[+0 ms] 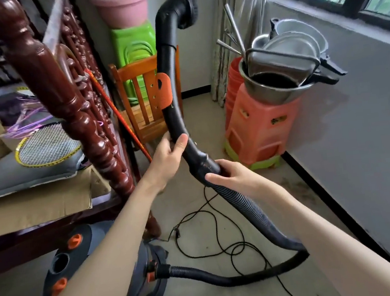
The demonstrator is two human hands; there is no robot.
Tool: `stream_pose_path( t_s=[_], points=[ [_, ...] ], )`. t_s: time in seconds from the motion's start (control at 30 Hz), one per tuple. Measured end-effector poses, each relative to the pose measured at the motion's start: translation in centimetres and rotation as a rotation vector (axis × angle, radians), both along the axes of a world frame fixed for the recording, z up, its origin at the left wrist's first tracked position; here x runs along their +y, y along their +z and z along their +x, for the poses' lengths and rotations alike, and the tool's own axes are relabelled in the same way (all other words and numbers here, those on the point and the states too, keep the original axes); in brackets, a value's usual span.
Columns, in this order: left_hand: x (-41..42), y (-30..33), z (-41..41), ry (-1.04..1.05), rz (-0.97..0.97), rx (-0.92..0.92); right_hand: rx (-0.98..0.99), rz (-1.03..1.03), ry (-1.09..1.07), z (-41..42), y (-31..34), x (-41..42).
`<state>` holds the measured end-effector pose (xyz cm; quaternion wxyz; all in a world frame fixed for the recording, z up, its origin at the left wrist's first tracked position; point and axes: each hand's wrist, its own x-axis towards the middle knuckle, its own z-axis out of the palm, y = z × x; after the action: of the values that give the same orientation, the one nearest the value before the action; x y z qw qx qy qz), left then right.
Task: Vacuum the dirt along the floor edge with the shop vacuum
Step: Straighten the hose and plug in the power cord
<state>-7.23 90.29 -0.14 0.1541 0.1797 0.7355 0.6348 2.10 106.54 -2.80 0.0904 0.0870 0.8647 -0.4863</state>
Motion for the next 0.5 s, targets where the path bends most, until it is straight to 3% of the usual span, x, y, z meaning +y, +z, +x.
stream_pose_path(
  t_s=[0.2,0.5],
  points=[
    [-3.0,0.4,-0.5,-0.025,0.011,-0.080,0.010,-0.217,-0.016,-0.5,-1.2,-3.4],
    [-12.4,-3.6,-1.1,0.079,-0.016,-0.221,0.060,-0.177,-0.114,-1.4,-4.8,-12.6]
  ],
)
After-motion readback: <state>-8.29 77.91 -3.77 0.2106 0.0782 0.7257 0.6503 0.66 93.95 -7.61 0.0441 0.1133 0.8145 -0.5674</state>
